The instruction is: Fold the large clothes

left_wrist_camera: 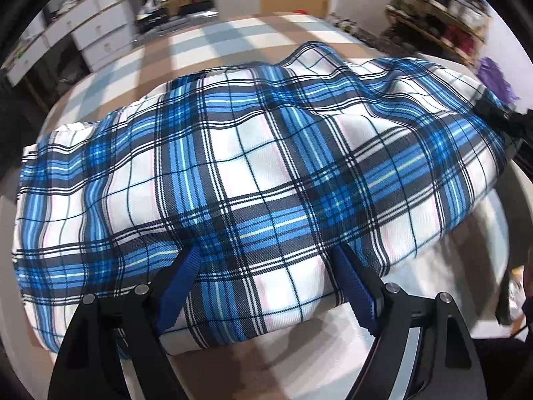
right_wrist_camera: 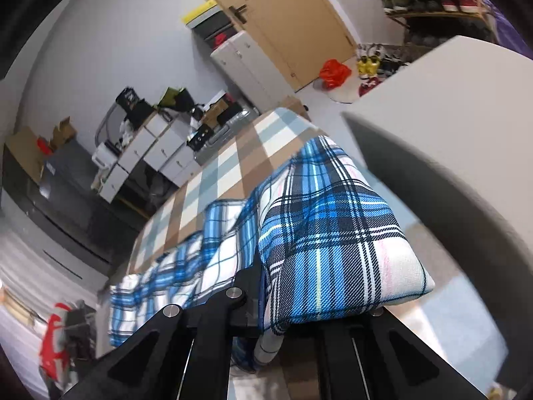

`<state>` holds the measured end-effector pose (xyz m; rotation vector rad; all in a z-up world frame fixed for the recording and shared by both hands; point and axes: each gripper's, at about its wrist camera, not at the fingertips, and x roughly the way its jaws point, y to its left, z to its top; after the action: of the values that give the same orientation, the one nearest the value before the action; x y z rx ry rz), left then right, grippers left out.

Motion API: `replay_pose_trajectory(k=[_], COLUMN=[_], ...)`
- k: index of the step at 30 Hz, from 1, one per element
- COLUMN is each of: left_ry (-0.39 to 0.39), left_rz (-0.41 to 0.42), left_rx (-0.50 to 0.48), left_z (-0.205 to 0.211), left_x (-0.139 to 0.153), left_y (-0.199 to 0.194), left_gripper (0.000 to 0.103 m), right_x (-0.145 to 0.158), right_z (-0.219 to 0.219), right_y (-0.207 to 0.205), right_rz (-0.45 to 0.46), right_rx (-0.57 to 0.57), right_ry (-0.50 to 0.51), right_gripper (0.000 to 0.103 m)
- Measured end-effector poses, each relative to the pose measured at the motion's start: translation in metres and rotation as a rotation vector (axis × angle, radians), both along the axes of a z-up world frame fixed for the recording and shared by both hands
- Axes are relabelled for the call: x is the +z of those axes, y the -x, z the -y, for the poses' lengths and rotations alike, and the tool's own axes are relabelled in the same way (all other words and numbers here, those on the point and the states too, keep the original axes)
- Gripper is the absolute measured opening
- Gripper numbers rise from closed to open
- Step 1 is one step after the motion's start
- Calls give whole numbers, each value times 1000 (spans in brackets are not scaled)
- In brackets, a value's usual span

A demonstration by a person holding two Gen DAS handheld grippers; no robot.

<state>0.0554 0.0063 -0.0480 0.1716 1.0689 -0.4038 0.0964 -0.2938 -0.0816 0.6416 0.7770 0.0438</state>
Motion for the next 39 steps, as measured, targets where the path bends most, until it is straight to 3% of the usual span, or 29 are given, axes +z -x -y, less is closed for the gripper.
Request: replay_pose_trajectory(k=[5, 9, 11, 14, 17, 19, 22, 24, 28, 33, 34, 36, 37, 38, 39], left_ry=[46, 142, 231, 344, 293, 307, 247, 289, 366, 404, 399, 399, 409, 423, 435], left_rz=[-18, -34, -105, -184, -124, -53, -14, -25, -59, -45, -33, -29, -31, -37, -43], left_rx=[-164, -337, -413, -320, -158, -61, 58, 121, 186, 186, 195, 209, 213, 213, 210], left_z=[51, 101, 100, 50, -19, -80, -142, -176, -206, -213, -211, -216, -217, -217, -222], left_x=[0, 1, 8, 28, 47, 58, 55, 49, 34, 40, 41, 41, 40, 38, 33], left_y=[28, 51, 54, 59, 65, 74, 75, 78, 89, 94, 95, 90, 90, 87, 80], left_gripper=[78, 78, 76, 75, 75, 75, 75, 75, 75, 75, 75, 75, 75, 75, 75], right_x=[26, 78, 110, 146, 162, 147, 114, 92, 32, -23, -31, -33, -33, -31, -26], right_z=[29, 47, 37, -5, -81, -145, -207, -245, -306, -318, -317, -315, -314, -312, -312], right_y=[41, 57, 59, 47, 33, 29, 26, 19, 23, 38, 40, 43, 44, 47, 51], right_rz=[3, 59, 98, 122, 139, 140, 135, 137, 77, -18, -27, -20, -22, -17, 1], right_rx=[-27, -26, 2, 128, 290, 397, 480, 513, 623, 675, 685, 730, 799, 842, 865], right_ry=[141, 203, 288, 422, 588, 703, 712, 685, 676, 662, 652, 597, 512, 447, 408], right_gripper=[6, 7, 7, 7, 7, 7, 7, 7, 7, 11, 14, 39, 77, 99, 101])
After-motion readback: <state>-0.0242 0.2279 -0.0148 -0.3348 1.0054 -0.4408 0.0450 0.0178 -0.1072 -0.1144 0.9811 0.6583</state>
